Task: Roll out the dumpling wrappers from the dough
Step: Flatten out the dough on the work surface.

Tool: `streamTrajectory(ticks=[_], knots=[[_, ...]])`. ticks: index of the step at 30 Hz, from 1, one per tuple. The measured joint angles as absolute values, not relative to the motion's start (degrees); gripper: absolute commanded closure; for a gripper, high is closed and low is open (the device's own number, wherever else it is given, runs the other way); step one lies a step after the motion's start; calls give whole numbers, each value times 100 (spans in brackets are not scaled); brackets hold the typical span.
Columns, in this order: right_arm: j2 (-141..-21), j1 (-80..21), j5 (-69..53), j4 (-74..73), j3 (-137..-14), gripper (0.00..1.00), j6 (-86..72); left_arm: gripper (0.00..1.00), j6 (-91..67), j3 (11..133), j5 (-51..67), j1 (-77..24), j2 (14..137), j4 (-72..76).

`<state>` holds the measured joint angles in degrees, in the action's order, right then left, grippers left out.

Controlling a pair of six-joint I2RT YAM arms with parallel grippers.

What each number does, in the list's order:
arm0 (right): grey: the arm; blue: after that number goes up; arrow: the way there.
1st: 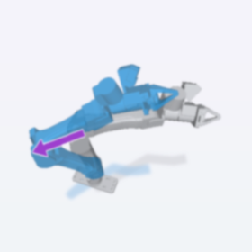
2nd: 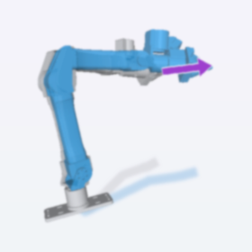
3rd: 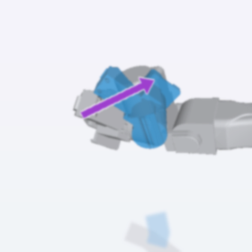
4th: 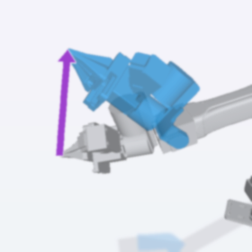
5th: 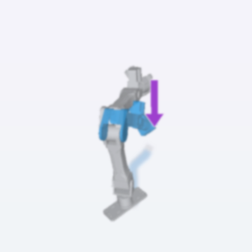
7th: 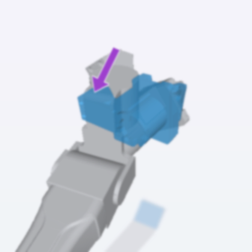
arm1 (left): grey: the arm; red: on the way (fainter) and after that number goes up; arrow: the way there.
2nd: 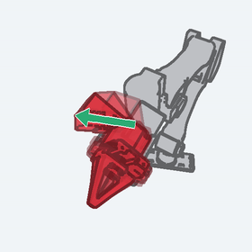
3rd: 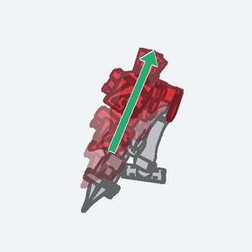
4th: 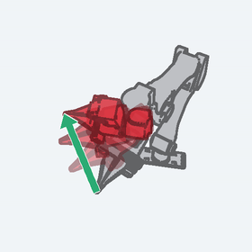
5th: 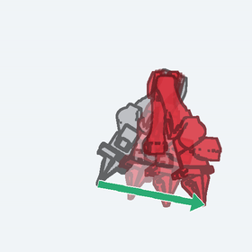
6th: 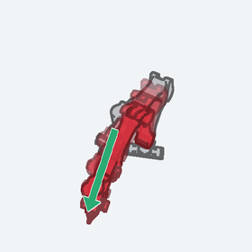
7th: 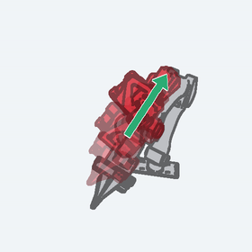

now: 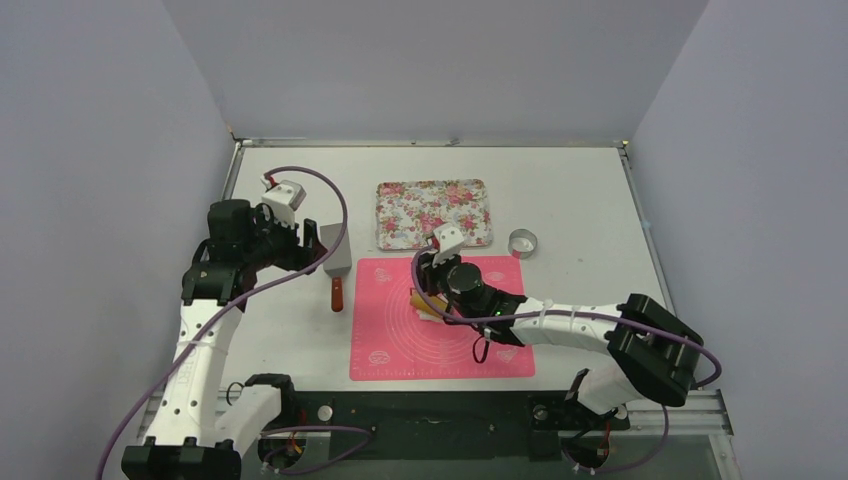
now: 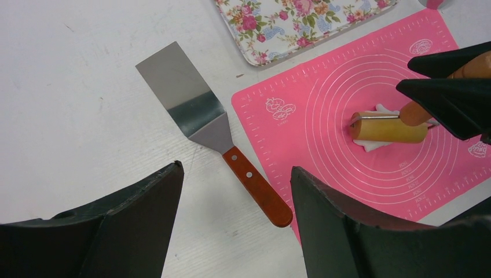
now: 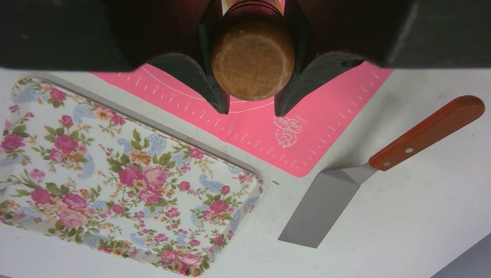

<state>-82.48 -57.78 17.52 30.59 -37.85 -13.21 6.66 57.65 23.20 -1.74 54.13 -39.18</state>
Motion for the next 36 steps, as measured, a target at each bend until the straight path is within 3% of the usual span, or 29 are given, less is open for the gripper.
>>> streamTrajectory(ticks=[7, 17, 27, 36], knots=[[-8224, -5439, 1765, 2987, -3826, 100, -1321, 33, 668, 5472, 2268, -156, 5271, -3916], [-8237, -5795, 1739, 2869, -3865, 100, -1352, 32, 672, 5310, 2250, -64, 5271, -3739], [-8178, -5319, 1802, 2762, -3870, 100, -1369, 32, 685, 5308, 2246, -64, 5247, -3708], [-8226, -5815, 1813, 2738, -3916, 100, -1413, 32, 685, 5308, 2246, -64, 5247, -3701]])
